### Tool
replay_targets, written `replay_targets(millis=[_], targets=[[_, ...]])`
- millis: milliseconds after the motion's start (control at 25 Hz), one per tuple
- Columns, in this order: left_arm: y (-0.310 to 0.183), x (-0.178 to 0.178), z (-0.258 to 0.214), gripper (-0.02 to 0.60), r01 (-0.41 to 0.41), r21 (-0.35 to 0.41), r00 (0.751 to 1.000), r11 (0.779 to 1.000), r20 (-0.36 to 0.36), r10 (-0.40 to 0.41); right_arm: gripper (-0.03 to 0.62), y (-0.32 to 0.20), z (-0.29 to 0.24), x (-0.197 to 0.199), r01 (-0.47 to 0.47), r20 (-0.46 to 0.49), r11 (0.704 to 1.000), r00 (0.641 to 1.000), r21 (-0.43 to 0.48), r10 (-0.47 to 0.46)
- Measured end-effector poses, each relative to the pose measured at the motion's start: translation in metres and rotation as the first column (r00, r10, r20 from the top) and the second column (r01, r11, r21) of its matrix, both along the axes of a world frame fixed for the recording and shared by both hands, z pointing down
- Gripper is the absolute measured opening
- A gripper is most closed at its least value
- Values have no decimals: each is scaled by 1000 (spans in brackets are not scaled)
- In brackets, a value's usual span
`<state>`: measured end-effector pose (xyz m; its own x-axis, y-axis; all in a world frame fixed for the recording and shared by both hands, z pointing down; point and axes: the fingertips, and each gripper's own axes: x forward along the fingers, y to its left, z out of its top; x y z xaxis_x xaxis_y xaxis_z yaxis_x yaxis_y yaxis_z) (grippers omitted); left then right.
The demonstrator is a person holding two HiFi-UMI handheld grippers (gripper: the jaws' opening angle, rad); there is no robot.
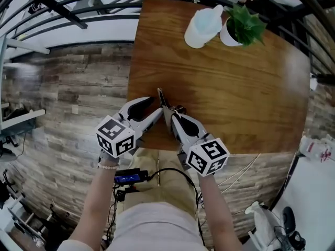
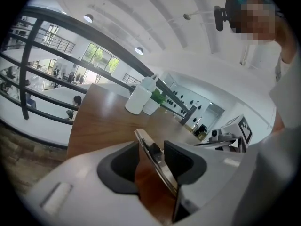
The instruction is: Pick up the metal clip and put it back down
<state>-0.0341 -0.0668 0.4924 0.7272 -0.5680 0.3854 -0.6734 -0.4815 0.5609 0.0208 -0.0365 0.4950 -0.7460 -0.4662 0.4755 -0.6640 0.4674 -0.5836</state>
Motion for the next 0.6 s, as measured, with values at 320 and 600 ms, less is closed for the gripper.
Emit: replay_targets(millis=[320, 600], targets=[[3, 4, 4, 156, -14, -3, 1000, 1000, 3, 14, 34, -11, 12, -6, -11, -16, 1000, 1000, -24, 11], [3, 3, 7, 155, -19, -6, 1000, 1000, 12, 19, 41, -14, 25, -10, -7, -59, 1000, 998, -25, 6]])
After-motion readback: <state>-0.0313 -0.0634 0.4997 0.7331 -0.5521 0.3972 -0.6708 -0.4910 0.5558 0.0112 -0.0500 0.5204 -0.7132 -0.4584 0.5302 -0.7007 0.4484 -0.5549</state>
